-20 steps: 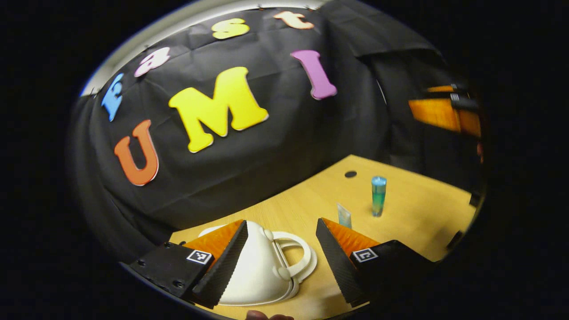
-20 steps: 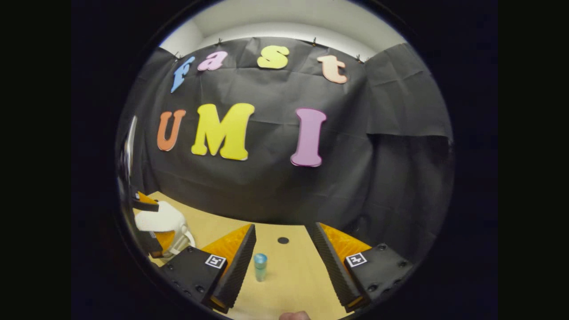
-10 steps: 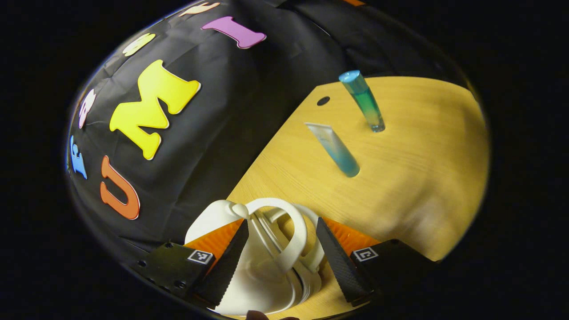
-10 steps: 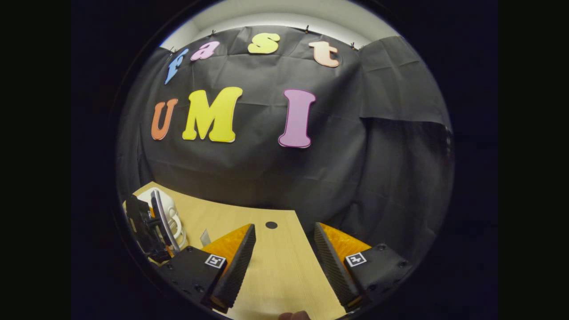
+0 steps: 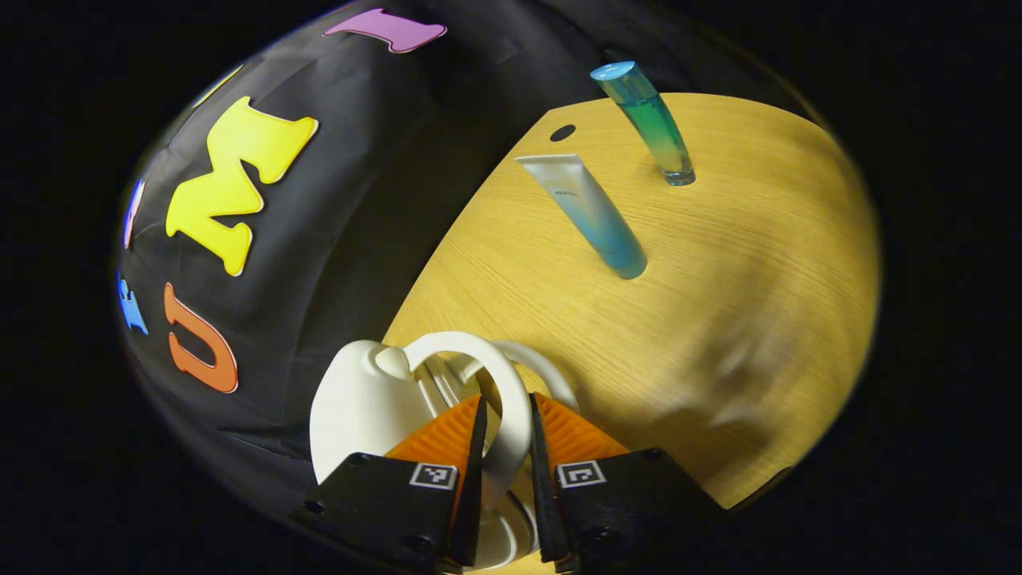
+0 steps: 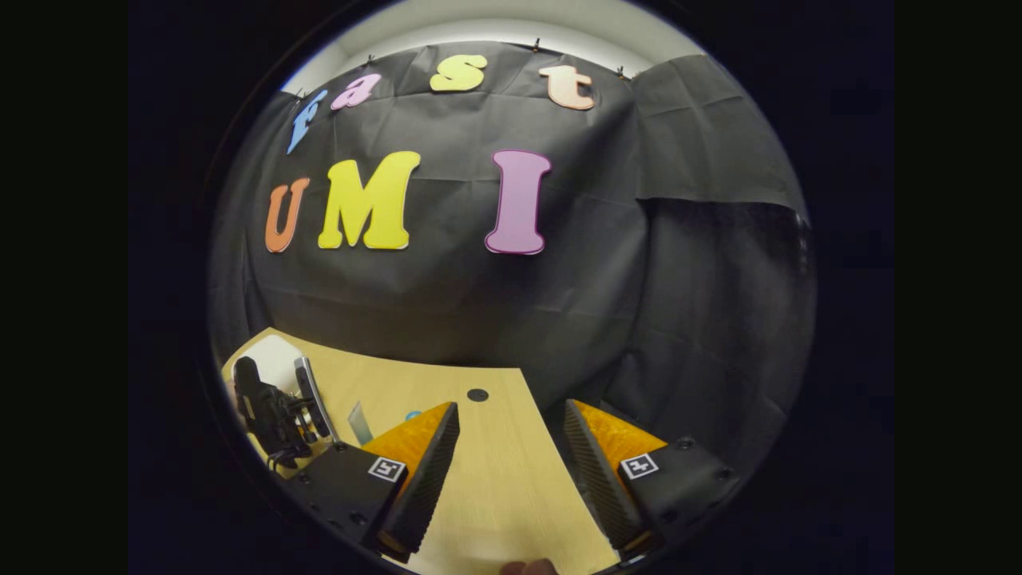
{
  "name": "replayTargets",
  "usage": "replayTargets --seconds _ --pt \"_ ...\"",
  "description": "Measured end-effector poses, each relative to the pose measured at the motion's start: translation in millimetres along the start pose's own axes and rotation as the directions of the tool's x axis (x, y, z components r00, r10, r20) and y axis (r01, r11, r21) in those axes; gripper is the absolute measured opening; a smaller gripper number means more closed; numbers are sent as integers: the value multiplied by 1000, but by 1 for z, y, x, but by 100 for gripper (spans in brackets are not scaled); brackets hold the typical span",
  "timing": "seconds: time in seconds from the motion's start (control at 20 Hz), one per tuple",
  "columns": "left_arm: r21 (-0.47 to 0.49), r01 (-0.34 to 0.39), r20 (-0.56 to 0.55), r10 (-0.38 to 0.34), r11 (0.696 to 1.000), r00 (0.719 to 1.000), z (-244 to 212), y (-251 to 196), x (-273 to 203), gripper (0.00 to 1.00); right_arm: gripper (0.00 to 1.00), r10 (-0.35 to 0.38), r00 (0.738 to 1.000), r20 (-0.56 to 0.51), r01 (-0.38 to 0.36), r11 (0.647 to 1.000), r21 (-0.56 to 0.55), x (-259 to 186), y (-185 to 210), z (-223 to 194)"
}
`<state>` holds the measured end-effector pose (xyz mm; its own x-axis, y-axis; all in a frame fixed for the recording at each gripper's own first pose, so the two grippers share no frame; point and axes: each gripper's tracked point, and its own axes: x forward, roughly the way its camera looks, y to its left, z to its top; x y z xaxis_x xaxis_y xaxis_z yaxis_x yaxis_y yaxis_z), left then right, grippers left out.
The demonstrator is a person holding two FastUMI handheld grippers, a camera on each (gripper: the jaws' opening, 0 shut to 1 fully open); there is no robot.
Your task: First open the suitcase, pack the skin care products into it, and then close the suitcase.
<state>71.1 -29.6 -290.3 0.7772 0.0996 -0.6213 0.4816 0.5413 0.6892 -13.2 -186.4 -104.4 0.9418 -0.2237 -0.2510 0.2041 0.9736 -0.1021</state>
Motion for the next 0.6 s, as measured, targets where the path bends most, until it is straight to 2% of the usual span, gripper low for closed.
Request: replayTargets --seconds 0.15,0.25,0.4,0.5,0.6 --pt "-30 -40 43 41 999 998 12 11 -7 15 79 -13 1000 4 13 1000 11 -4 -3 1" --pt "-87 -48 52 53 995 997 16 18 -17 7 79 -15 1000 6 14 1000 19 -7 -1 1" --pt "-178 -72 119 94 982 989 27 52 -43 3 79 -5 1000 20 4 1000 18 -11 10 7" --pt "-269 -81 182 133 960 974 33 82 -67 3 79 11 999 31 -11 1000 11 -12 21 14" --pt "-402 -96 233 203 911 951 26 127 -86 3 79 26 999 38 -25 1000 -7 -11 35 21"
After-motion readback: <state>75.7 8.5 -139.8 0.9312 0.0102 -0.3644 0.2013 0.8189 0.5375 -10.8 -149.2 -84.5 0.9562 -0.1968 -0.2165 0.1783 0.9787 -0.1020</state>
